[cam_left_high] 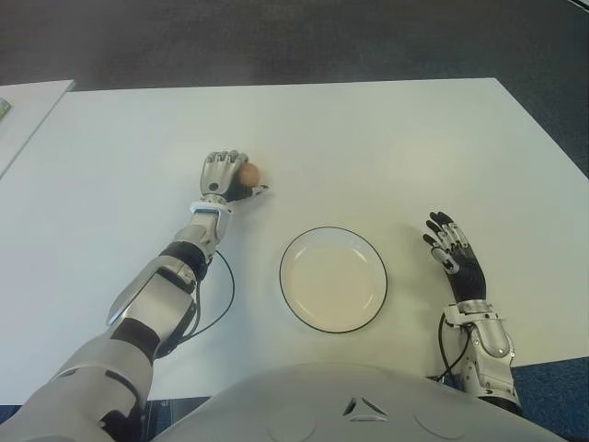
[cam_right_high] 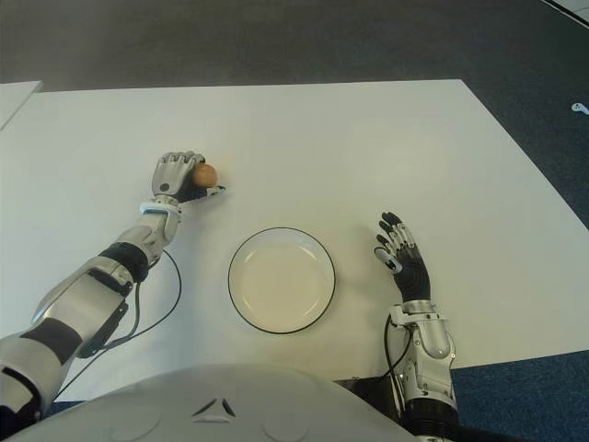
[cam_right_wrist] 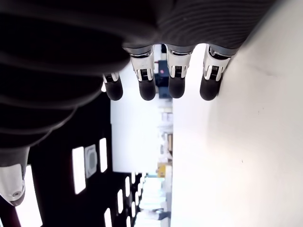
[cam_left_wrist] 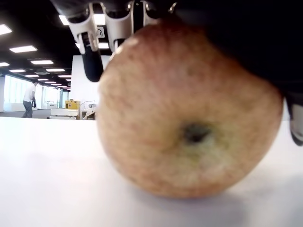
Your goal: Put the apples into the plate.
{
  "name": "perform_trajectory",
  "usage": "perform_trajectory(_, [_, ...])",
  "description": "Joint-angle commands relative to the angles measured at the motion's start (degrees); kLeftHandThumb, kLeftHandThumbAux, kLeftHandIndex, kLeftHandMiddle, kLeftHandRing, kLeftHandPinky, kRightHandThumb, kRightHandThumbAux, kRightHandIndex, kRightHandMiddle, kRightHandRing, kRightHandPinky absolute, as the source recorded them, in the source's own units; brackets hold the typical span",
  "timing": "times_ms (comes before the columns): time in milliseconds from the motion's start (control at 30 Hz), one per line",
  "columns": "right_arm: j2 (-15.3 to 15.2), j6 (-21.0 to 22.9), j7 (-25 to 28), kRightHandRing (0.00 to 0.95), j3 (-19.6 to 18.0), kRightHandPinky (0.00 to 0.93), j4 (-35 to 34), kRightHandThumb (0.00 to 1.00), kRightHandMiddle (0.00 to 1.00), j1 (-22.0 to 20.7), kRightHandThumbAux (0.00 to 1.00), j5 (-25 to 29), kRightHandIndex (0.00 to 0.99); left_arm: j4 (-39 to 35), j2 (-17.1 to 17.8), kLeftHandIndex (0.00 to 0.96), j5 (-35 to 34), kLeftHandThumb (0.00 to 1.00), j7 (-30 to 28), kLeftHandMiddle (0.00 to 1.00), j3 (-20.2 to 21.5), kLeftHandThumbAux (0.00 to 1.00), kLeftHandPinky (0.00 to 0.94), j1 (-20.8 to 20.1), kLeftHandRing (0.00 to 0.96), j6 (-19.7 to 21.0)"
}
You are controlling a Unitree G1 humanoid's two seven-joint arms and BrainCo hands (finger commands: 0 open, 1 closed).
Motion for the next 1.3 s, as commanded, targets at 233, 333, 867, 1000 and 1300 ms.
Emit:
perform_trajectory(233, [0.8,5.85,0.38,0.02,-0.58,0.001,1.76,0.05,0.062,4.13,0.499,1.5,0.043,6.92,-2.5,0.443,-0.41,0.73,-7.8,0.739,-3.14,0.688,0.737,3.6,0.739,2.14])
perform_trajectory(333, [0.73,6.17,0.31,0.026,-0.86,0.005,1.23,0.052,0.069,4.24,0.501,1.69,0.05,6.37,-2.86,0.443,-1.77,0.736,-7.36,0.768,-2.35,0.693,0.774,4.08,0.764,1.58])
perform_trajectory(867, [1.0,5.32,1.0,0.045,-2.66,0.006,2.33,0.072,0.092,3.21,0.535,2.76,0.067,4.58,-3.05,0.443,-6.85,0.748,-8.07,0.84,0.52,0.697,0.827,4.53,0.842,-2.47])
perform_trajectory(1000, [0.96,5.31,0.79,0.043,-2.83,0.001,2.35,0.069,0.092,3.03,0.538,2.54,0.066,4.42,-2.86,0.443,-7.0,0.749,-7.67,0.844,0.44,0.697,0.816,4.58,0.844,-3.26])
perform_trajectory(1300, [0.88,5.22,0.52,0.037,-3.26,0.0,2.76,0.068,0.092,2.68,0.534,2.38,0.069,4.19,-2.83,0.443,-8.02,0.749,-8.13,0.841,0.93,0.698,0.815,4.61,0.842,-4.17])
